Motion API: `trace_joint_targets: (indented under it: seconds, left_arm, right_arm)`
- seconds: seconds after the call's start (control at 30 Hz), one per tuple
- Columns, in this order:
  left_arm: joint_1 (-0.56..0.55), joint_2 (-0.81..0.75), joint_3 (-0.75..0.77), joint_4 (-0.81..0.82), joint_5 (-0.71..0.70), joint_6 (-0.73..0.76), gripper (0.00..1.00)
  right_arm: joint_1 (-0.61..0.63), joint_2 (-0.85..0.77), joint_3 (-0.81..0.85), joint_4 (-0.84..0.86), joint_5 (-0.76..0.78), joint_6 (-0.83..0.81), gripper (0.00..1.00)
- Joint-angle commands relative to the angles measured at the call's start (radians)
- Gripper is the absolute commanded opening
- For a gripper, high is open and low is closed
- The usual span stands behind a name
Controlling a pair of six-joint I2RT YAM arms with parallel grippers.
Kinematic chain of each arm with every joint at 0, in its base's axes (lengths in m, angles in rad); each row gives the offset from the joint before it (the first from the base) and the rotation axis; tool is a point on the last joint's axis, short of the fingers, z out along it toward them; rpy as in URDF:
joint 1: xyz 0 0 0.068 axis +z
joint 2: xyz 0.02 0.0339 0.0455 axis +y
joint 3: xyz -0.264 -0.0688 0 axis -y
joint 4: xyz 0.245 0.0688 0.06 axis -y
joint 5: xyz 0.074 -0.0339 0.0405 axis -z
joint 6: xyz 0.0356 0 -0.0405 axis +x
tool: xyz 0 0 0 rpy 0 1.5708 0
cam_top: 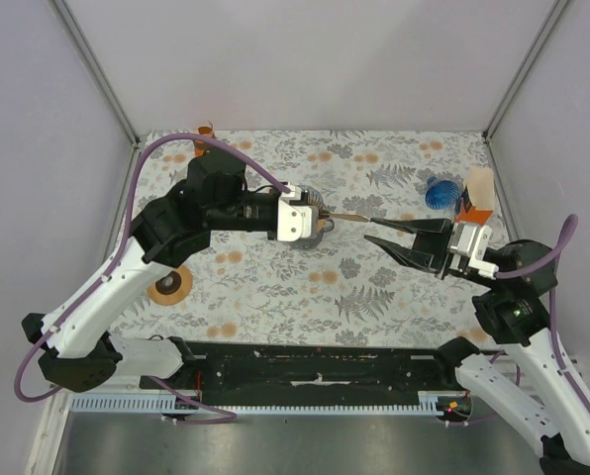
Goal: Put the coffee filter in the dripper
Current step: Place the coffee filter in the coffee dripper.
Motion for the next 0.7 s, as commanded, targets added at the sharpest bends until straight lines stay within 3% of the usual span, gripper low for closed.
trace_joint_targets:
  seconds: [0.0, 0.37, 0.67]
  left_arm:
    - [-0.011, -0.014, 0.007, 0.031, -0.008, -0.007, 0.02]
    - [-0.017, -0.011, 0.010, 0.037, -0.038, -0.005, 0.02]
    - [-0.017, -0.018, -0.001, 0.036, -0.071, 0.018, 0.02]
  right_arm:
    - [0.005, 0.015, 0.051, -0.002, -0.012, -0.001, 0.37]
    - [0.005, 0.024, 0.048, -0.014, -0.025, 0.006, 0.31]
    - [0.007, -0.022, 0.052, -0.095, 0.011, -0.063, 0.31]
